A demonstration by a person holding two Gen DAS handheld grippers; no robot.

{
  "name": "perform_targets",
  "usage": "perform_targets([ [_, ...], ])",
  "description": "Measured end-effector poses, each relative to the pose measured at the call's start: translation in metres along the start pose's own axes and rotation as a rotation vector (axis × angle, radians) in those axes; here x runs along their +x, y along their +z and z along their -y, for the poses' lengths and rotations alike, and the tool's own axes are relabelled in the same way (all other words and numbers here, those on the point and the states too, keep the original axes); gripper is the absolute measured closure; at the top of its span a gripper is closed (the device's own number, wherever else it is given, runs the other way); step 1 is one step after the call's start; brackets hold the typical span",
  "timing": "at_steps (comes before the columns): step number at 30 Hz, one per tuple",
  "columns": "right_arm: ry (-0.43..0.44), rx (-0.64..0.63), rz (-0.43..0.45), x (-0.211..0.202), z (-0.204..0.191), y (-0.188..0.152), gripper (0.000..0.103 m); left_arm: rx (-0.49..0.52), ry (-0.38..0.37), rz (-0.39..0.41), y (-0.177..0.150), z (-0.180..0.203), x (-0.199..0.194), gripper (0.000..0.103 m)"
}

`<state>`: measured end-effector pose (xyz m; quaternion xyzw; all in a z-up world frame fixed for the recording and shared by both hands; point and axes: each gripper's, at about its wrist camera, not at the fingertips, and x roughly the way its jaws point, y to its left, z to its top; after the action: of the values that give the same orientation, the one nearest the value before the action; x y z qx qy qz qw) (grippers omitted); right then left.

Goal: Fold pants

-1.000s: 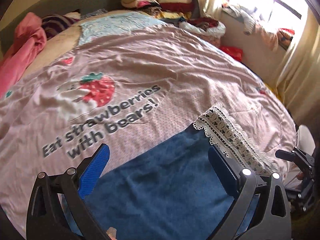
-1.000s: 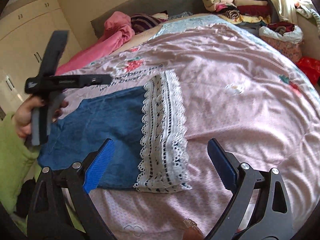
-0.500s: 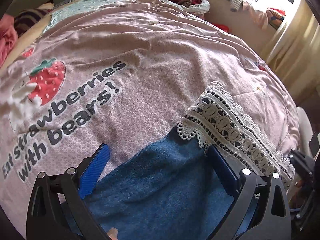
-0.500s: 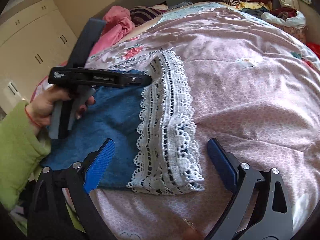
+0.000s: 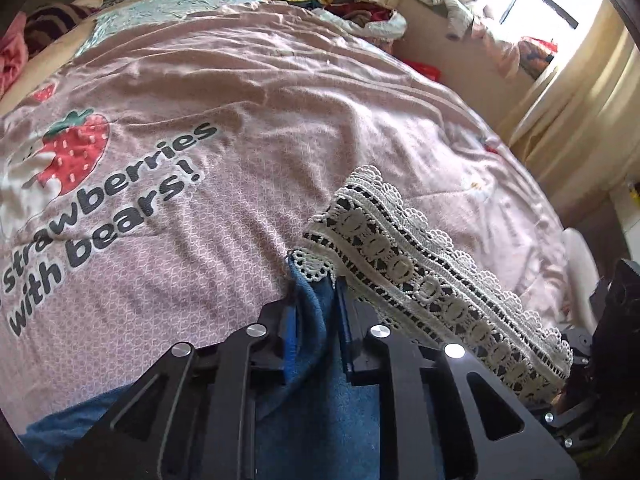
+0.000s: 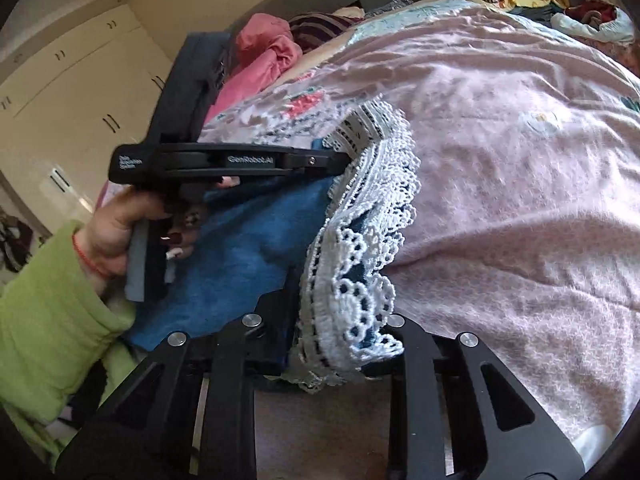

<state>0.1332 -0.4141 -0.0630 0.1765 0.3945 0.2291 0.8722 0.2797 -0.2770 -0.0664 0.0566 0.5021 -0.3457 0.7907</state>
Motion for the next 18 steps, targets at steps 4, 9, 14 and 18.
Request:
perform_targets([
  [4, 0.012, -0.058, -0.004, -0.004, -0.023, 0.011, 0.087, -0.028, -0.042, 0.046, -0.003, -0.005, -0.018, 0.091],
  [9, 0.026, -0.175, 0.014, -0.012, -0.064, 0.025, 0.088, -0.065, -0.108, 0.160, -0.012, -0.016, -0.058, 0.091],
  [14, 0.050, -0.276, 0.004, -0.006, -0.108, 0.028, 0.088, -0.135, -0.124, 0.255, -0.033, -0.042, -0.099, 0.091],
  [18, 0.061, -0.376, -0.045, 0.017, -0.147, 0.023, 0.088, -0.216, -0.106, 0.302, -0.063, -0.069, -0.118, 0.089],
])
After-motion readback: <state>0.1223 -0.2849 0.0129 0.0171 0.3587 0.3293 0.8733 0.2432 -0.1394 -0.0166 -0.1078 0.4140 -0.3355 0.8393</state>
